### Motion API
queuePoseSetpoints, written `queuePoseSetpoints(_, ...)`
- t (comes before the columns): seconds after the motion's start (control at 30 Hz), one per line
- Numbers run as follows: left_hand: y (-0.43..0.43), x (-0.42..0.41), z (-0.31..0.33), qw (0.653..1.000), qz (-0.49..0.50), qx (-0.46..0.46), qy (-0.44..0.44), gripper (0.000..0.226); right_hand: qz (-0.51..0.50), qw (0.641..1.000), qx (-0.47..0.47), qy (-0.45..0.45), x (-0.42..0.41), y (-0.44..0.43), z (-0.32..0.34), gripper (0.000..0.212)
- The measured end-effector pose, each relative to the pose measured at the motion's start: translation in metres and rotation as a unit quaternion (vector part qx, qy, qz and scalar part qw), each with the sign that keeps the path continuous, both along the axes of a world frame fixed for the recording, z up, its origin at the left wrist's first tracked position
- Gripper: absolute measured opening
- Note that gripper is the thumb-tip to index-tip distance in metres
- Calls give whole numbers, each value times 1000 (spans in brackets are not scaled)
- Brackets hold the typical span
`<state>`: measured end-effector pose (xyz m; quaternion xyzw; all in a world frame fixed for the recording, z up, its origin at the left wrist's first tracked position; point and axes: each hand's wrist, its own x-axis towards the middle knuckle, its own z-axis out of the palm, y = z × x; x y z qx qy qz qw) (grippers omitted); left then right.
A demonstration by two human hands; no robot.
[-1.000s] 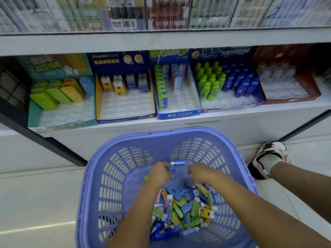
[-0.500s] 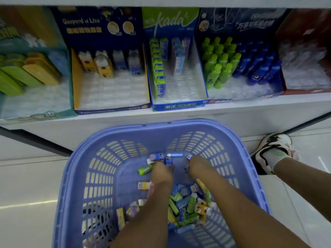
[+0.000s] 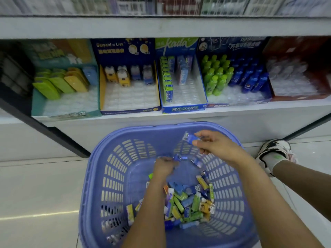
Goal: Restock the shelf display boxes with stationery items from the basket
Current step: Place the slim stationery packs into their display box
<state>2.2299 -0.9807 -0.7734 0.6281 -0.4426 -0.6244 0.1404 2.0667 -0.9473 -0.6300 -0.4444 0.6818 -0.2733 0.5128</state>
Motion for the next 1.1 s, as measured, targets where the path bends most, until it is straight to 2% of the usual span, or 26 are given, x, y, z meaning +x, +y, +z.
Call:
queuePoseSetpoints(0.1, -15, 18, 50, 996, 17, 3, 93, 11, -41, 993, -105, -46, 13, 1, 35, 20)
queuePoseSetpoints(0.2, -29, 42, 104, 989, 23, -47, 135, 10, -120, 960, -247, -59, 31, -8, 66, 21)
queuePoseSetpoints(0.27, -36, 62, 139, 985, 31, -128, 113, 13, -130, 935, -330, -4, 45, -24, 83, 23)
queuePoseSetpoints(0.37, -43, 88, 181, 963, 82, -235, 106, 14, -63, 901, -400, 156, 70, -66, 97, 25)
queuePoseSetpoints(0.47, -44, 105, 200, 941, 133, -291, 115, 11, 10, 880, -384, 280, 92, -119, 103, 25)
queuePoseSetpoints(0.63, -43, 114, 202, 924, 207, -313, 76, 11, 149, 843, -269, 441, 112, -175, 102, 24)
queuePoseSetpoints(0.73, -47, 116, 200, 920, 207, -327, 66, 16, 183, 846, -234, 443, 116, -191, 102, 24)
queuePoseSetpoints(0.83, -51, 117, 196, 916, 203, -338, 68, 18, 217, 833, -236, 450, 117, -201, 102, 27)
queuePoseSetpoints(1.0, -55, 111, 189, 915, 183, -352, 74, 12, 220, 836, -235, 444, 116, -206, 104, 22)
queuePoseSetpoints(1.1, -54, 106, 187, 910, 172, -372, 54, 14, 238, 830, -249, 439, 116, -196, 116, 29)
